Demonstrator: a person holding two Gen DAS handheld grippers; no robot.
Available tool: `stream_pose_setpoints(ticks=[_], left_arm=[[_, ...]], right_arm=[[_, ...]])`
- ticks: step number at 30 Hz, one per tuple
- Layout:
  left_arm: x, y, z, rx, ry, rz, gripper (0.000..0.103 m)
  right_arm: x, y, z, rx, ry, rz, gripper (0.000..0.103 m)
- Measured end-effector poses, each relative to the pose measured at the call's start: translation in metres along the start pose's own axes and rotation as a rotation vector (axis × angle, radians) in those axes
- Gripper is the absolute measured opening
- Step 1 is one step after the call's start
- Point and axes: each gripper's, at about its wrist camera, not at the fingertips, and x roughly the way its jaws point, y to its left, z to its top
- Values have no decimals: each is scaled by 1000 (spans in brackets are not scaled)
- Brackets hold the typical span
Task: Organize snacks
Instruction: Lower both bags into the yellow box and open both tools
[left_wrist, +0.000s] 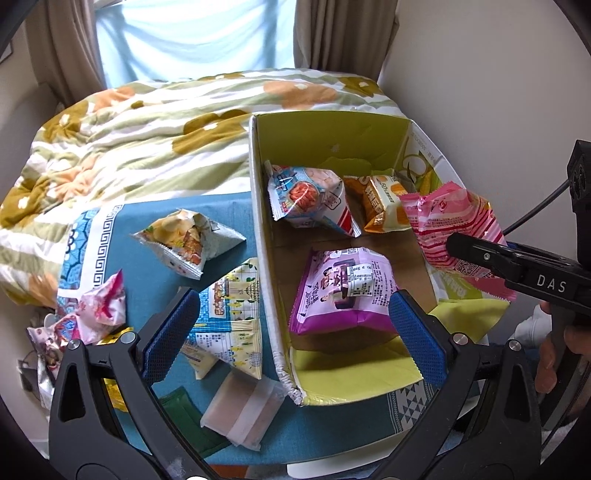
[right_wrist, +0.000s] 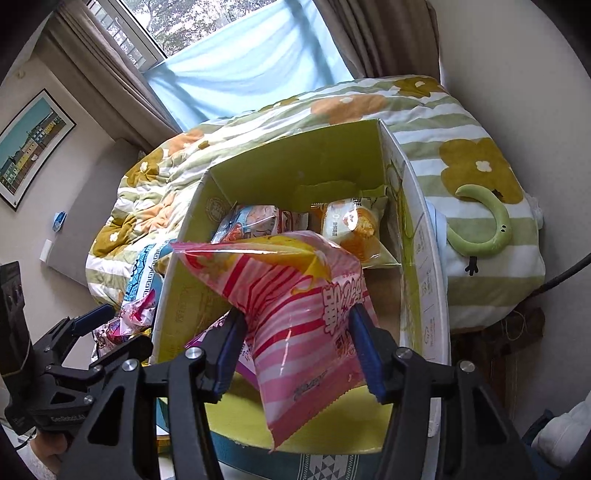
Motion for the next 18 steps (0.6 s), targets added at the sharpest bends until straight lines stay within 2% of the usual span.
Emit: stream_pose_setpoints(ticks=[5,6,7,9,18], left_arm=[[4,2,0,2,11,-4,101],[5,2,-1,2,11,-5,101],[5,3,-2,1,13,-7,101],[6,3,-3,-3,18,-11,101],[-11,3,-3,-6,-22,-15,101]], right_arm=[[11,0,1,11,-10,-59,56],[12,0,-1,10,-23,-79,62],[10,0,-2,9,-44,-95,80],[6,1,-7,3,-70,-83,103],[-9,5,-16,-16,-76,-72,103]])
